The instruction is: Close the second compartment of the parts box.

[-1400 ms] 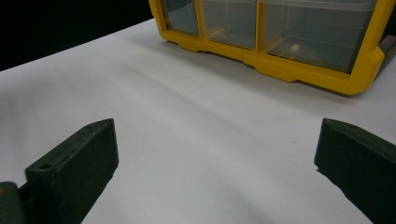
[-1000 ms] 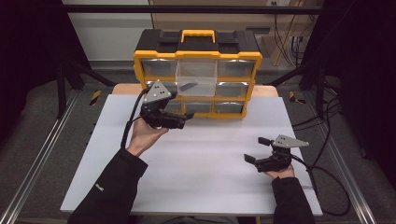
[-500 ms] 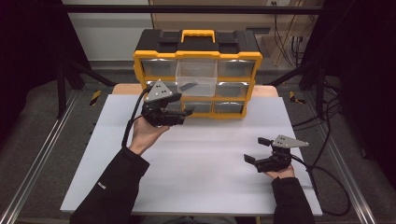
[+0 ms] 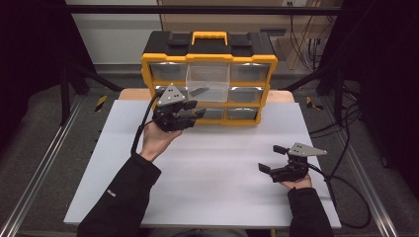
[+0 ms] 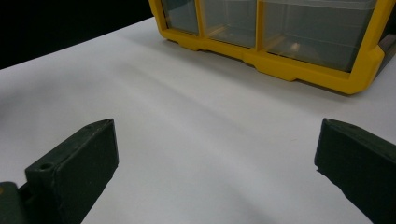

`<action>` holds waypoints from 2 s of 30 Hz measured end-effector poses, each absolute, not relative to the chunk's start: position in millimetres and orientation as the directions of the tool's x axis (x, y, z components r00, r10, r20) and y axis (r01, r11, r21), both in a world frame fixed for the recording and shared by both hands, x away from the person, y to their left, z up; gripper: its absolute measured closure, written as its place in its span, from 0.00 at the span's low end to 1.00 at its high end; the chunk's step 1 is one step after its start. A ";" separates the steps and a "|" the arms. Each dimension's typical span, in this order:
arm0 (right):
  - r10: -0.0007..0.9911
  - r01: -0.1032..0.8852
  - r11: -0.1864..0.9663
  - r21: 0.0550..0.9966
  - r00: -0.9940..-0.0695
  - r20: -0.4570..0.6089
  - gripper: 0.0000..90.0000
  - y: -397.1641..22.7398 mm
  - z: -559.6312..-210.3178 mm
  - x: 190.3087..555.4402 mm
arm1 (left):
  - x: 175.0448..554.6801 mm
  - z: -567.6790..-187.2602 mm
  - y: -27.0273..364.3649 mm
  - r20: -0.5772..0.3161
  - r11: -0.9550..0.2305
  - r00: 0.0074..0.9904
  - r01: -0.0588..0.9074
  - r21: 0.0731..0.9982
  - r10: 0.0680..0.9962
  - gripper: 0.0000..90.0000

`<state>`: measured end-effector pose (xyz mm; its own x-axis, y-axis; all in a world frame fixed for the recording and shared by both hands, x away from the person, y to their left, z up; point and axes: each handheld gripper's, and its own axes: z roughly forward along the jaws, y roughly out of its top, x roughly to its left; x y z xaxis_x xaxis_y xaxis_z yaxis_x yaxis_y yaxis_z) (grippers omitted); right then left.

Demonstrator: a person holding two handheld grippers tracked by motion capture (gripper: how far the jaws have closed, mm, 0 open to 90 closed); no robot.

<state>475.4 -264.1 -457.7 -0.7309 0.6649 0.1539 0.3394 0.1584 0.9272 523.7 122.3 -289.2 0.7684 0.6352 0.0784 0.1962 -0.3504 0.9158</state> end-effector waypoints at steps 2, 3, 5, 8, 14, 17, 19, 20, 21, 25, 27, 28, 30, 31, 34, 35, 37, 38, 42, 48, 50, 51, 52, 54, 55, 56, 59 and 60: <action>0.665 0.340 0.158 0.927 -0.730 0.155 0.00 -264.1 -457.7 475.5 | 524.0 -289.3 121.6 0.079 -0.351 0.770 0.195 0.916 0.633 0.66; 0.665 0.341 0.157 0.927 -0.731 0.156 0.00 -264.1 -457.7 475.4 | 524.0 -289.3 121.2 0.082 -0.353 0.769 0.193 0.916 0.634 0.68; 0.665 0.339 0.159 0.927 -0.731 0.153 0.00 -264.3 -457.6 475.4 | 523.9 -289.4 120.3 0.090 -0.356 0.767 0.188 0.915 0.636 0.70; 0.665 0.337 0.158 0.928 -0.731 0.153 0.00 -264.5 -457.5 475.4 | 524.3 -289.3 119.9 0.098 -0.360 0.765 0.183 0.915 0.637 0.75; 0.665 0.338 0.158 0.928 -0.731 0.153 0.00 -264.6 -457.5 475.3 | 526.0 -289.6 119.1 0.098 -0.362 0.761 0.187 0.913 0.641 0.83; 0.666 0.337 0.156 0.929 -0.731 0.153 0.00 -264.6 -457.4 475.2 | 527.0 -289.9 119.1 0.099 -0.361 0.756 0.190 0.913 0.647 0.87; 0.666 0.336 0.155 0.929 -0.730 0.153 0.00 -264.7 -457.3 475.3 | 528.0 -289.9 119.7 0.099 -0.360 0.752 0.190 0.914 0.651 0.89; 0.666 0.335 0.155 0.929 -0.730 0.152 0.00 -264.6 -457.4 475.4 | 528.4 -290.0 120.0 0.097 -0.355 0.751 0.190 0.915 0.653 0.90; 0.665 0.336 0.156 0.929 -0.731 0.152 0.00 -264.6 -457.5 475.4 | 528.8 -289.8 120.5 0.097 -0.354 0.751 0.189 0.916 0.654 0.91; 0.665 0.339 0.158 0.928 -0.731 0.154 0.00 -264.3 -457.7 475.5 | 530.3 -289.1 120.6 0.092 -0.347 0.753 0.188 0.919 0.651 0.96; 0.665 0.337 0.157 0.928 -0.731 0.153 0.00 -264.5 -457.6 475.5 | 530.8 -288.5 119.9 0.097 -0.351 0.752 0.186 0.918 0.652 0.98; 0.665 0.337 0.156 0.929 -0.731 0.153 0.00 -264.6 -457.5 475.6 | 531.2 -288.3 119.5 0.098 -0.351 0.751 0.186 0.918 0.653 0.98; 0.665 0.338 0.157 0.928 -0.730 0.154 0.00 -264.4 -457.6 475.6 | 531.8 -287.7 118.9 0.100 -0.354 0.752 0.185 0.917 0.652 0.99; 0.665 0.338 0.157 0.928 -0.730 0.154 0.00 -264.3 -457.6 475.5 | 532.2 -287.3 118.4 0.101 -0.356 0.752 0.185 0.916 0.651 0.99; 0.665 0.339 0.157 0.927 -0.731 0.155 0.00 -264.3 -457.7 475.5 | 533.2 -286.9 117.0 0.102 -0.357 0.754 0.183 0.916 0.649 0.99; 0.665 0.340 0.157 0.927 -0.731 0.155 0.00 -264.3 -457.7 475.5 | 533.7 -286.9 116.6 0.105 -0.360 0.754 0.183 0.915 0.649 0.99; 0.665 0.341 0.156 0.927 -0.730 0.157 0.00 -264.1 -457.7 475.5 | 535.4 -287.1 115.6 0.106 -0.362 0.753 0.183 0.914 0.649 0.99; 0.665 0.340 0.158 0.927 -0.731 0.155 0.00 -264.2 -457.8 475.5 | 536.3 -287.1 115.3 0.107 -0.364 0.753 0.184 0.913 0.650 0.99; 0.666 0.338 0.157 0.928 -0.730 0.154 0.00 -264.3 -457.7 475.6 | 539.7 -286.5 113.9 0.106 -0.360 0.752 0.182 0.915 0.651 0.99; 0.665 0.338 0.155 0.928 -0.730 0.155 0.00 -264.3 -457.6 475.6 | 542.8 -286.2 111.7 0.113 -0.364 0.749 0.180 0.914 0.653 0.99; 0.664 0.338 0.154 0.928 -0.731 0.156 0.00 -264.4 -457.5 475.5 | 543.5 -286.2 111.6 0.113 -0.363 0.749 0.179 0.914 0.652 0.99; 0.665 0.337 0.154 0.929 -0.731 0.155 0.00 -264.4 -457.5 475.5 | 543.9 -286.1 111.5 0.116 -0.365 0.749 0.177 0.914 0.653 0.99; 0.664 0.337 0.154 0.929 -0.731 0.155 0.00 -264.3 -457.5 475.5 | 544.5 -286.1 111.2 0.118 -0.367 0.747 0.177 0.913 0.654 0.99; 0.665 0.338 0.155 0.928 -0.731 0.156 0.00 -264.2 -457.6 475.6 | 545.9 -285.7 111.0 0.121 -0.368 0.746 0.175 0.913 0.654 0.99; 0.665 0.339 0.155 0.928 -0.731 0.156 0.00 -264.1 -457.6 475.5 | 546.4 -285.4 111.0 0.122 -0.370 0.746 0.175 0.912 0.655 0.99; 0.665 0.339 0.155 0.928 -0.731 0.156 0.00 -264.1 -457.6 475.5 | 546.8 -285.3 110.8 0.123 -0.369 0.746 0.174 0.913 0.655 0.99; 0.664 0.337 0.155 0.929 -0.731 0.155 0.00 -264.3 -457.5 475.4 | 547.8 -285.2 109.9 0.127 -0.367 0.744 0.167 0.915 0.655 0.99; 0.665 0.337 0.154 0.929 -0.731 0.155 0.00 -264.3 -457.5 475.4 | 548.3 -285.2 109.5 0.127 -0.367 0.744 0.167 0.915 0.655 0.99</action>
